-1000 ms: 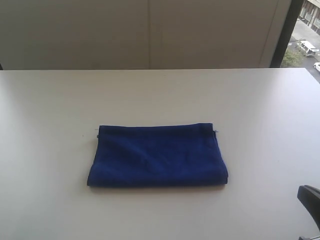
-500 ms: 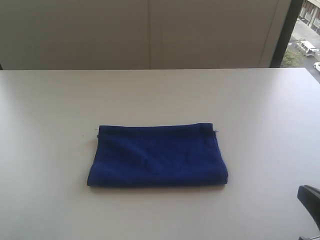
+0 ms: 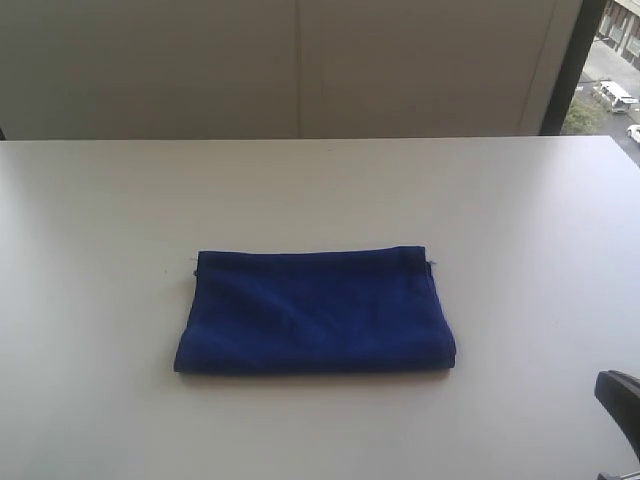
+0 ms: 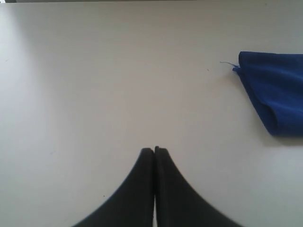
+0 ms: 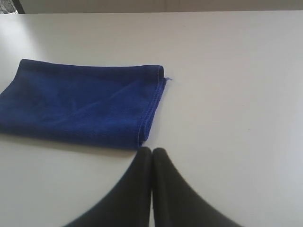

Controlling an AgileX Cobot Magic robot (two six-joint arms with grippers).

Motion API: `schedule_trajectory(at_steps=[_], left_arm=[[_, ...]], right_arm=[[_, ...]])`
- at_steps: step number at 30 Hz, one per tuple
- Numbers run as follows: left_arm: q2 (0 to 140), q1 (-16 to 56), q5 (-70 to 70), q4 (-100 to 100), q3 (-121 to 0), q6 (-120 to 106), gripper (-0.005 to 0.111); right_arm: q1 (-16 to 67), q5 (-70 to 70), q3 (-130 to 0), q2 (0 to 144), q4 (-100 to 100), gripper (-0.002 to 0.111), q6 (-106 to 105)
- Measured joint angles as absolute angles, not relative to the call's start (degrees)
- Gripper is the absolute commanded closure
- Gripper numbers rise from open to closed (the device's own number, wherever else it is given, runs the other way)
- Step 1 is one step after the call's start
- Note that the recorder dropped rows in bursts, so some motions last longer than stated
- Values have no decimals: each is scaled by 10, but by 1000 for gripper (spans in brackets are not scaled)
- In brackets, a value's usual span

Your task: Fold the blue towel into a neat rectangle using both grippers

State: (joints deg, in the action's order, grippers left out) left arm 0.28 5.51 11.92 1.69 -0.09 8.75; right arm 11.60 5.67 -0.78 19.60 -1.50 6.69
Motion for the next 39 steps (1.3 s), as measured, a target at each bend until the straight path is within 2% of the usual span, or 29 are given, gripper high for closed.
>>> schedule_trajectory(at_steps=[39], left_arm=[[3,59,123,24,-1,77,107]], right_arm=[[116,57,-8,196,-15,108,66]])
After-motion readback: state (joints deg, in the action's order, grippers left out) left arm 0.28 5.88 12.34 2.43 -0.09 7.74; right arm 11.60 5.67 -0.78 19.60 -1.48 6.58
